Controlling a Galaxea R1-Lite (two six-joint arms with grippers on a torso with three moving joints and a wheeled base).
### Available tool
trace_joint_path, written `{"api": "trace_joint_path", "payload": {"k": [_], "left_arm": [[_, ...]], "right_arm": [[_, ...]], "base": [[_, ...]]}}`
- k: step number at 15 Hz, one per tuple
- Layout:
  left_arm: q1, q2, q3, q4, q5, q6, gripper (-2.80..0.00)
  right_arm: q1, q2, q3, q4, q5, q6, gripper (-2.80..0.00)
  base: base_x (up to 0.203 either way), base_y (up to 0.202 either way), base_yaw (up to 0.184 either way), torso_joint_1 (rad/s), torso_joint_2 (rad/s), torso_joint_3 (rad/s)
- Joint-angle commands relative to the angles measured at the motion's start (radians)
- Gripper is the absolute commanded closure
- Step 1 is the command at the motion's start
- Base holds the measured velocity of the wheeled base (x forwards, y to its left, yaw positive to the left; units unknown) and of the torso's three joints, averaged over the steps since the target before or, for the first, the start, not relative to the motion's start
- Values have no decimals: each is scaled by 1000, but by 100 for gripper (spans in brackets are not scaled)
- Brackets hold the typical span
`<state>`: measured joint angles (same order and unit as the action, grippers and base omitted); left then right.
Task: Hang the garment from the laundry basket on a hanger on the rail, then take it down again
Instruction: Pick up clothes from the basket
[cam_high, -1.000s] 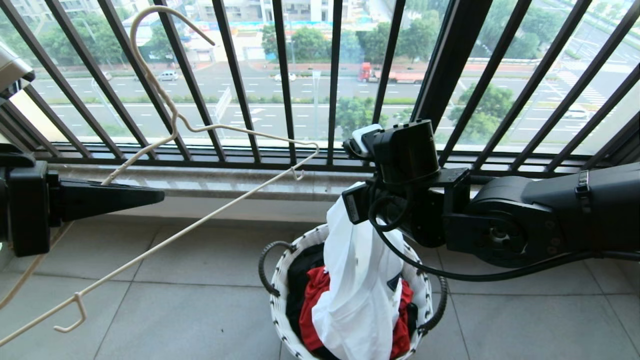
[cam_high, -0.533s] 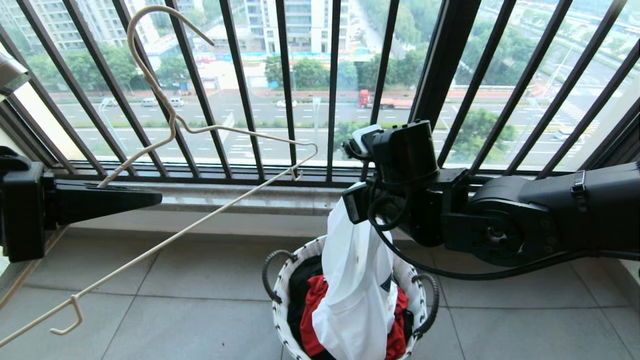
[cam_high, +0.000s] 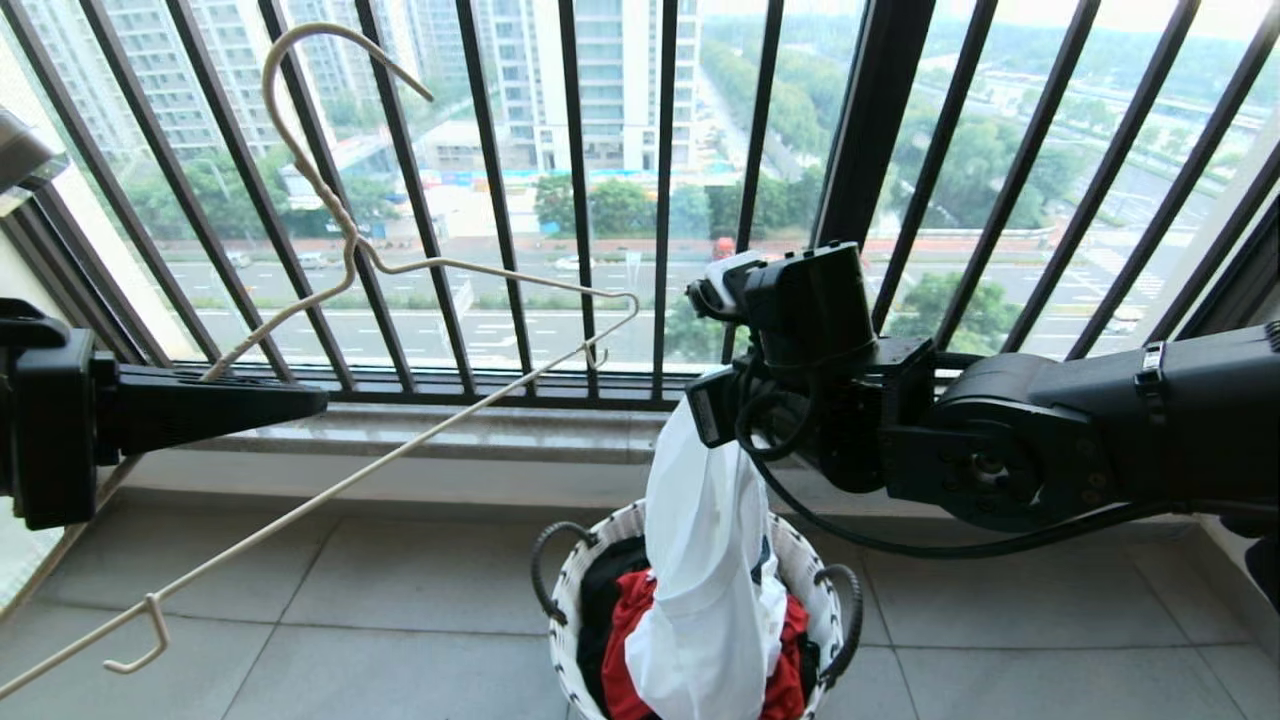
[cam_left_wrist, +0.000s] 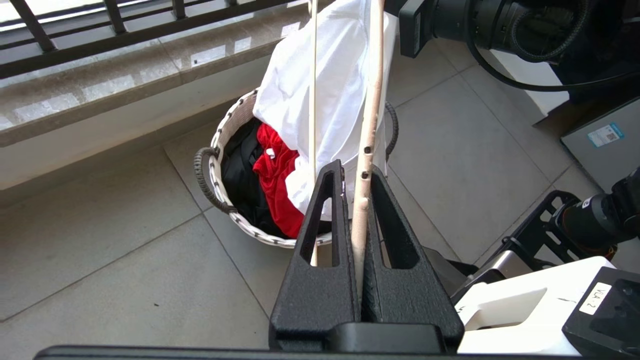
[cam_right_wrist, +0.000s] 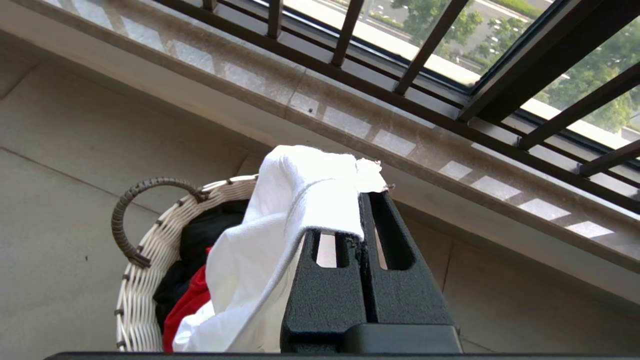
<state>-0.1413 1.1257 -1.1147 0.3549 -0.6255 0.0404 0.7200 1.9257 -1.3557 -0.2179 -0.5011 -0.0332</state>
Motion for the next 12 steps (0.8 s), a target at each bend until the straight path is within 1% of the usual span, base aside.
{"api": "trace_joint_path", "payload": {"k": [1, 12], "left_arm": [[-1, 3, 1, 1, -3, 1, 0], [-1, 9, 1, 1, -5, -2, 0]], "right_arm": [[1, 11, 1, -20, -2, -2, 0], [1, 15, 3, -24, -4, -2, 0]], "base": [[0, 0, 0, 1, -2, 208], [0, 0, 0, 1, 2, 204]]}}
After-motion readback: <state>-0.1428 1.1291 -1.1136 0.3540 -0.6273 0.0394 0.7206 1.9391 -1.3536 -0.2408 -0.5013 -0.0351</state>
